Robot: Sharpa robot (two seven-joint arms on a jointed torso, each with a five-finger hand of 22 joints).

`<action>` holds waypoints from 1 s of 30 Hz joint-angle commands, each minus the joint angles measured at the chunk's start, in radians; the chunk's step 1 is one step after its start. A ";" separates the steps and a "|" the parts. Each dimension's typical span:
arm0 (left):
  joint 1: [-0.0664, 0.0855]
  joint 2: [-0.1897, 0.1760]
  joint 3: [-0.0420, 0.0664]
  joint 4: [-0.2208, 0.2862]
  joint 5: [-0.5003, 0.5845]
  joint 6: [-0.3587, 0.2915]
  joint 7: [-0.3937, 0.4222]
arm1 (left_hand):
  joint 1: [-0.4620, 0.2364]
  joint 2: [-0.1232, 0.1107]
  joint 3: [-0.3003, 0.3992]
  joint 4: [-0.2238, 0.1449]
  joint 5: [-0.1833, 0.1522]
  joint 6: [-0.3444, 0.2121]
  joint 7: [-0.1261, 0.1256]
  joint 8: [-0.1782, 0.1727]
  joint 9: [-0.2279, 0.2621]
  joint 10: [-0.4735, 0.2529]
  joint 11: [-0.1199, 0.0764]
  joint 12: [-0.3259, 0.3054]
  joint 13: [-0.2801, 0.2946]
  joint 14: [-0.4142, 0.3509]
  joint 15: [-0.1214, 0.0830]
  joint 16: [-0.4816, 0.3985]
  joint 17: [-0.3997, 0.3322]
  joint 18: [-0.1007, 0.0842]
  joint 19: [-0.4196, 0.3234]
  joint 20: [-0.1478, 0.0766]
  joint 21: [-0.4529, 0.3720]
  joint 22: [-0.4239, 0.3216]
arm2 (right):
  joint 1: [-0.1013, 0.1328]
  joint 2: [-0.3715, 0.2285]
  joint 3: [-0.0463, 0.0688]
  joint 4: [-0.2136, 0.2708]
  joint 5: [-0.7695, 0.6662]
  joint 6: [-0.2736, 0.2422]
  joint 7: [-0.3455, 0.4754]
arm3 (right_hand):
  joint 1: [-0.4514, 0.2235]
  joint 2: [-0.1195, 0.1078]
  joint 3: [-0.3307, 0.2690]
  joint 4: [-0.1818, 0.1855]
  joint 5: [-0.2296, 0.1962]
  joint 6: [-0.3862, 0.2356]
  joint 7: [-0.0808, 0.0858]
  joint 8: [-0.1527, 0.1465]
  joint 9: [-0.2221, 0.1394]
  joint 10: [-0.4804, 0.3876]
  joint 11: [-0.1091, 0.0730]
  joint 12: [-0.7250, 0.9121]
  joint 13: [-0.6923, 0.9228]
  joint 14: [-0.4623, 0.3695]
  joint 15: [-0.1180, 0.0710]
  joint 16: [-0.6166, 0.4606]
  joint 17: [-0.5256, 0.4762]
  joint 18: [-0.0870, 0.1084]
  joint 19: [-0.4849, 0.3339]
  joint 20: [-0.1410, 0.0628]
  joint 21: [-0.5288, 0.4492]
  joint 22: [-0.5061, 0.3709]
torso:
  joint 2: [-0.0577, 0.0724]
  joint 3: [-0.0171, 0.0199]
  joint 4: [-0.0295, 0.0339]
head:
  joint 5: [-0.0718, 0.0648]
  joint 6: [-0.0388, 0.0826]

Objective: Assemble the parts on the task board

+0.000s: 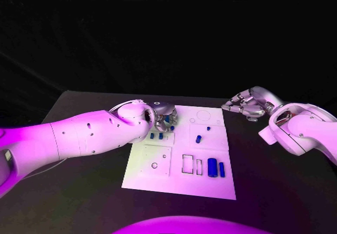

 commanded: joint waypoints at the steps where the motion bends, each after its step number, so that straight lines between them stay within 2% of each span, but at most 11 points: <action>1: -0.001 0.008 0.000 -0.006 -0.013 0.017 0.000 | 0.003 0.016 0.015 0.000 0.003 0.012 0.000 -0.010 -0.004 0.016 -0.002 -0.008 -0.008 0.007 0.002 0.009 0.004 -0.020 0.012 0.000 0.010 0.011 | 0.000 0.001 0.000 0.001 -0.001 -0.001 0.007 | 0.001 0.004 -0.004 0.003 0.004 -0.007 0.000 0.003 0.001 -0.003 -0.006 0.000 -0.001 0.041 -0.009 -0.004 0.000 0.010 0.000 -0.008 -0.004 -0.001 | 0.000 0.0004 -0.0003 | 0.000 0.000; 11: -0.007 0.025 0.001 -0.026 -0.007 0.010 0.005 | 0.006 0.032 0.069 0.000 0.004 0.041 0.011 -0.042 -0.018 0.064 0.004 -0.046 -0.043 0.013 0.009 0.025 0.002 -0.024 0.021 0.005 0.034 0.038 | 0.000 0.001 0.000 0.002 -0.001 0.001 0.008 | 0.001 0.004 -0.004 0.003 0.004 -0.007 0.000 0.003 0.001 -0.003 -0.006 0.000 -0.001 0.041 -0.009 -0.004 0.000 0.010 0.000 -0.008 -0.004 -0.001 | 0.000 0.0005 -0.0001 | -0.003 -0.002; 17: -0.008 0.032 0.001 -0.033 -0.001 0.010 0.006 | -0.006 0.025 0.103 0.000 0.003 0.060 0.021 -0.076 -0.029 0.104 0.010 -0.089 -0.071 0.017 0.014 0.034 -0.004 -0.025 0.025 0.013 0.048 0.053 | 0.000 0.002 0.000 0.003 -0.001 0.001 0.007 | 0.002 0.005 -0.004 0.003 0.005 -0.007 0.000 0.004 0.001 -0.002 -0.006 0.000 0.000 0.042 -0.009 -0.002 0.001 0.010 0.000 -0.009 -0.004 -0.001 | 0.000 0.0005 -0.0003 | -0.007 -0.002; 30: -0.009 0.037 0.001 -0.050 0.002 0.045 -0.013 | -0.008 0.022 0.115 -0.006 0.002 0.072 0.022 -0.092 -0.032 0.121 0.009 -0.110 -0.082 0.019 0.014 0.038 -0.008 -0.025 0.027 0.013 0.054 0.060 | 0.000 0.002 0.000 0.003 -0.001 0.003 0.007 | 0.002 0.005 -0.004 0.003 0.005 -0.007 0.000 0.004 0.001 -0.002 -0.006 0.000 0.000 0.042 -0.009 -0.002 0.001 0.010 0.000 -0.009 -0.004 -0.001 | 0.000 0.0005 0.0003 | -0.005 -0.005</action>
